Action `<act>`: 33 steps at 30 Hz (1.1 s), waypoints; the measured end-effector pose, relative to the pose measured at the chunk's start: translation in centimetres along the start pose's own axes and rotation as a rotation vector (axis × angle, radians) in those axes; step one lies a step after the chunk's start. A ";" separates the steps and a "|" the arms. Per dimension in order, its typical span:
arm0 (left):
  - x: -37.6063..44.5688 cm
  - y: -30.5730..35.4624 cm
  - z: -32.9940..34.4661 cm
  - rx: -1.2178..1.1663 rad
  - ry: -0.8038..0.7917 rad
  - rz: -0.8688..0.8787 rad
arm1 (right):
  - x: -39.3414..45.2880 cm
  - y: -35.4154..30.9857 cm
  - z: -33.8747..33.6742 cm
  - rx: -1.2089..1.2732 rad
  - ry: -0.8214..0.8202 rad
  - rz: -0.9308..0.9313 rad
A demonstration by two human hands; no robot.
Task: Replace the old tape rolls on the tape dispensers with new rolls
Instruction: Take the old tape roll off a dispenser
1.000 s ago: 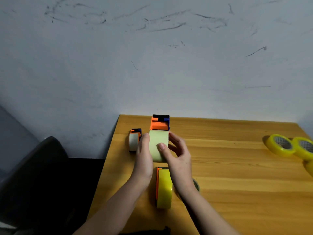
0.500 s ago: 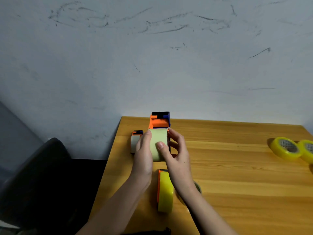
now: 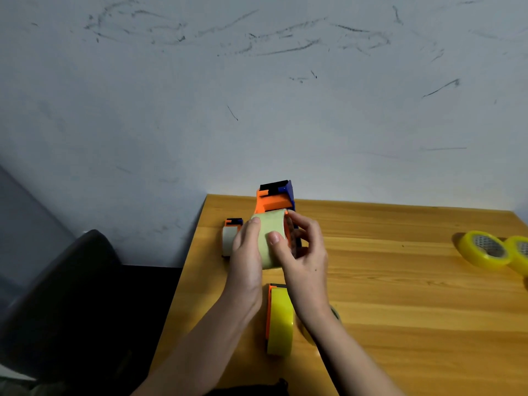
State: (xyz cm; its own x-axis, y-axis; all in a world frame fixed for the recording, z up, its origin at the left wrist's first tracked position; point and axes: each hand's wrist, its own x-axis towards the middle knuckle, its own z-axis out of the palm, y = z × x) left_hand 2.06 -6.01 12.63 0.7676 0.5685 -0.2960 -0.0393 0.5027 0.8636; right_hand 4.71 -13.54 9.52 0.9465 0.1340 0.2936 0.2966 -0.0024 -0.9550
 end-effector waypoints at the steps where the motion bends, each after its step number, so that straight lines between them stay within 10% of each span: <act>1: -0.1 0.1 0.0 -0.004 -0.011 0.006 | 0.1 -0.1 0.0 -0.005 -0.001 -0.013; 33: 0.2 1.6 -0.1 -0.084 -0.068 0.033 | 0.4 -0.5 0.7 -0.086 -0.062 -0.122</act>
State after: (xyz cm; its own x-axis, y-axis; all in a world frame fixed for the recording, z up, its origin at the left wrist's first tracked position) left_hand 2.07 -5.01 13.93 0.8064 0.5416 -0.2374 -0.1167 0.5393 0.8340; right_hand 4.90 -12.75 10.06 0.8939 0.1990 0.4017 0.4214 -0.0673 -0.9044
